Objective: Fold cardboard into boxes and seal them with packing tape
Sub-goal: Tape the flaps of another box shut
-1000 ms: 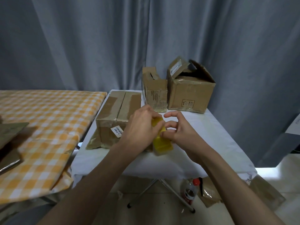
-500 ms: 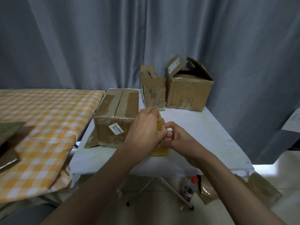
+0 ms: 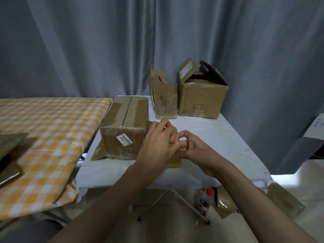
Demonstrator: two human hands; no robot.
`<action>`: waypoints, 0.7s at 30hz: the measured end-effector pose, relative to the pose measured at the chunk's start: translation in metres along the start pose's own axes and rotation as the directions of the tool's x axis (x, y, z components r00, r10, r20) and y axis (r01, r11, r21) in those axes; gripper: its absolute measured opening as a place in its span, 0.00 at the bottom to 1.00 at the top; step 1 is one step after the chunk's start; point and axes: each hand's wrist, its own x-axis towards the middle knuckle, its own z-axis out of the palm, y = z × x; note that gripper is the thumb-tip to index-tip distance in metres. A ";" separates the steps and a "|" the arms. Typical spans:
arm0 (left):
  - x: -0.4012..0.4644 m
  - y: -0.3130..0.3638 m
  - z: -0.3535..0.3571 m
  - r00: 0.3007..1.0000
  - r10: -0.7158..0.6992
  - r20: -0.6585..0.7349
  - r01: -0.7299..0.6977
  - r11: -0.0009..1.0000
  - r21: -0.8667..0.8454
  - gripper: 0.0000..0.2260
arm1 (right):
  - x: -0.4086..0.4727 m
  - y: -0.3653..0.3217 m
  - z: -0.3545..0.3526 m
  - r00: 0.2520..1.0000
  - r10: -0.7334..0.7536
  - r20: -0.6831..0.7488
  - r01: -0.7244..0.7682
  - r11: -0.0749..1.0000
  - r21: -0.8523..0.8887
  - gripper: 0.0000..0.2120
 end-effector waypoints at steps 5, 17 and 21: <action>0.000 -0.006 -0.001 0.999 -0.050 -0.020 0.050 0.999 -0.011 0.10 | 0.002 -0.003 -0.001 1.000 0.005 0.022 -0.006 1.000 0.027 0.20; 0.023 -0.018 -0.036 0.983 -0.118 0.139 0.125 0.992 -0.036 0.02 | 0.001 -0.008 -0.016 0.987 0.009 0.158 0.005 0.996 -0.086 0.19; 0.027 -0.020 -0.043 0.974 -0.080 0.211 0.075 0.997 0.028 0.03 | 0.002 -0.011 -0.016 0.981 0.008 0.195 0.018 0.991 -0.131 0.19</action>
